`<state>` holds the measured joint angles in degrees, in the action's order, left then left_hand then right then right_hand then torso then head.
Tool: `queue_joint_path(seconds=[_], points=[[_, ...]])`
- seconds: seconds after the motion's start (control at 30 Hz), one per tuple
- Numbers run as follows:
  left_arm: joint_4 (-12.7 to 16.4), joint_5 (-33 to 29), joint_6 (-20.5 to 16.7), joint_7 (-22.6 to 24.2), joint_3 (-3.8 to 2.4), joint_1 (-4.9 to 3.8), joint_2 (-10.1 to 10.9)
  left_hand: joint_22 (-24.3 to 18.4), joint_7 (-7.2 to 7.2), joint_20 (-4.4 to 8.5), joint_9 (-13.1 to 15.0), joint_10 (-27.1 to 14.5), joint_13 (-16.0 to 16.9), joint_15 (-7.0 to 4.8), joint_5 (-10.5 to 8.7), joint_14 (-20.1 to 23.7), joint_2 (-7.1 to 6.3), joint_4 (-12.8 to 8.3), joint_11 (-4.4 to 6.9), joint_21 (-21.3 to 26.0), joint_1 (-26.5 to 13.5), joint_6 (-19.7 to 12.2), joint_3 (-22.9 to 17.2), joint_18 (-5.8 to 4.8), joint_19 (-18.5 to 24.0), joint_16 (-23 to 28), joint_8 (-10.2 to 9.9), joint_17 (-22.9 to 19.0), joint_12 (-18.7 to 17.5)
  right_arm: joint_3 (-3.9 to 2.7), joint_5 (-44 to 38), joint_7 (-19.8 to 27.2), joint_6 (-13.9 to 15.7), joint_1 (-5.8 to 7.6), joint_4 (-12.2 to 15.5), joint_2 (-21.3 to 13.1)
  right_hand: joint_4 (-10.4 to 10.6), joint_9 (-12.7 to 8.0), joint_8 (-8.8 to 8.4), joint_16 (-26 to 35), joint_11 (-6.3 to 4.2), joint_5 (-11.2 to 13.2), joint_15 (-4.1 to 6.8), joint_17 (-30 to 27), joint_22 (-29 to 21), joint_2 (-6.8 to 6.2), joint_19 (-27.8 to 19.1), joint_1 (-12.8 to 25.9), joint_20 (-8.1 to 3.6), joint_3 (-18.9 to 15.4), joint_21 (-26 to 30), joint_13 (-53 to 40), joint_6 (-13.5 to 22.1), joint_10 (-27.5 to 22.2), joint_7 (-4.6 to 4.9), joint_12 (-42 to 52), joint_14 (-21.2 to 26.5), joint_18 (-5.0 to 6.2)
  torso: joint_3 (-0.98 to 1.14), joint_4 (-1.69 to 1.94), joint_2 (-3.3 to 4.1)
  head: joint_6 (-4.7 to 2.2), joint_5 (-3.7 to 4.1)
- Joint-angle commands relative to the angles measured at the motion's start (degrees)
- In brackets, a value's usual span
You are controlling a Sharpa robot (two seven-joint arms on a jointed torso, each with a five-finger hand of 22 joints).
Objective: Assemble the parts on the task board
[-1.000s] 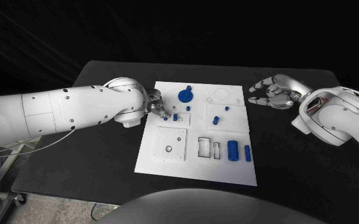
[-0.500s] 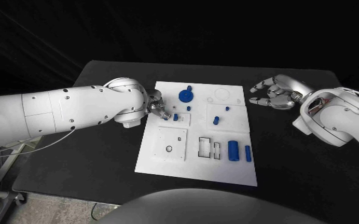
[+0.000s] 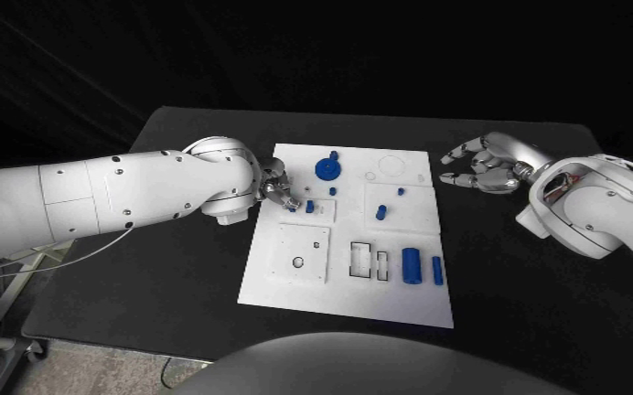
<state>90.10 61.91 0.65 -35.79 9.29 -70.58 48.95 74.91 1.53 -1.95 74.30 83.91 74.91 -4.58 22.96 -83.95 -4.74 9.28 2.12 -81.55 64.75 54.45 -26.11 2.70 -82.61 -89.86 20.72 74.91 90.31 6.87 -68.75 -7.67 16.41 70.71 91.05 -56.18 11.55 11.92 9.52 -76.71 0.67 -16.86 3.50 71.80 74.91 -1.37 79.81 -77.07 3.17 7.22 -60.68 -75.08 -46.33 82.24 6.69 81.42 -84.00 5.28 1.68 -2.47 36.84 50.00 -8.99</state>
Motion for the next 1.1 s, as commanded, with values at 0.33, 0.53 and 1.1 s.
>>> queue_joint_path(seconds=[0.33,0.53,1.1], points=[[-1.3,0.3,0.5,-0.8,0.47,0.64,-0.1,9.9,0.05,-0.2,-0.1,6.1,15.1,0.21,0.21,-6.0,0.77,-0.9,-0.06,0.2,0.9,-0.3,-0.1,0.0,0.3,-0.1,-0.5,15.1,-0.3,0.0,0.0,-0.2,-0.8,-0.12,-0.1,0.0,-0.2,-0.1,-0.36,0.2,0.04,-0.2,-0.36,-0.1,5.4,0.49,-0.4,-0.2,-0.03,0.3,0.1,-3.7,-0.3,-0.5,-0.09,-0.2,-1.5,0.61,0.0,0.03,0.03,0.0,-0.01],[-1.5,0.4,0.5,-0.8,0.47,0.65,-0.1,9.9,0.06,-0.2,-0.1,6.1,15.1,0.21,0.09,-6.0,0.89,-1.2,-0.06,0.2,1.1,-0.3,-0.1,0.01,0.3,-0.1,-0.5,15.1,-0.3,0.0,0.0,-0.2,-0.8,-0.14,0.0,-0.1,-0.2,-0.1,-0.4,0.3,0.06,-0.3,-0.37,-0.2,5.4,0.47,-0.5,-0.3,-0.03,0.3,0.2,-3.6,-0.4,-0.5,-0.07,-0.2,-1.5,0.62,0.01,0.08,0.05,0.0,0.0],[-1.6,0.5,1.2,-0.2,0.47,0.68,-0.3,9.8,0.18,-0.24,-0.3,6.1,15.1,0.26,-0.89,-6.0,0.9,-2.2,-0.17,0.5,1.9,-0.7,0.0,0.06,0.4,-0.1,-1.0,15.1,-0.3,0.0,0.0,-0.3,-0.9,-0.17,-0.1,0.0,-0.2,-0.1,-0.4,0.3,0.06,-0.3,-0.37,-0.2,5.4,0.47,-0.5,-0.3,-0.03,0.3,0.2,-3.6,-0.4,-0.5,-0.07,-0.2,-1.5,0.62,0.01,0.0,0.02,0.0,-0.15]])
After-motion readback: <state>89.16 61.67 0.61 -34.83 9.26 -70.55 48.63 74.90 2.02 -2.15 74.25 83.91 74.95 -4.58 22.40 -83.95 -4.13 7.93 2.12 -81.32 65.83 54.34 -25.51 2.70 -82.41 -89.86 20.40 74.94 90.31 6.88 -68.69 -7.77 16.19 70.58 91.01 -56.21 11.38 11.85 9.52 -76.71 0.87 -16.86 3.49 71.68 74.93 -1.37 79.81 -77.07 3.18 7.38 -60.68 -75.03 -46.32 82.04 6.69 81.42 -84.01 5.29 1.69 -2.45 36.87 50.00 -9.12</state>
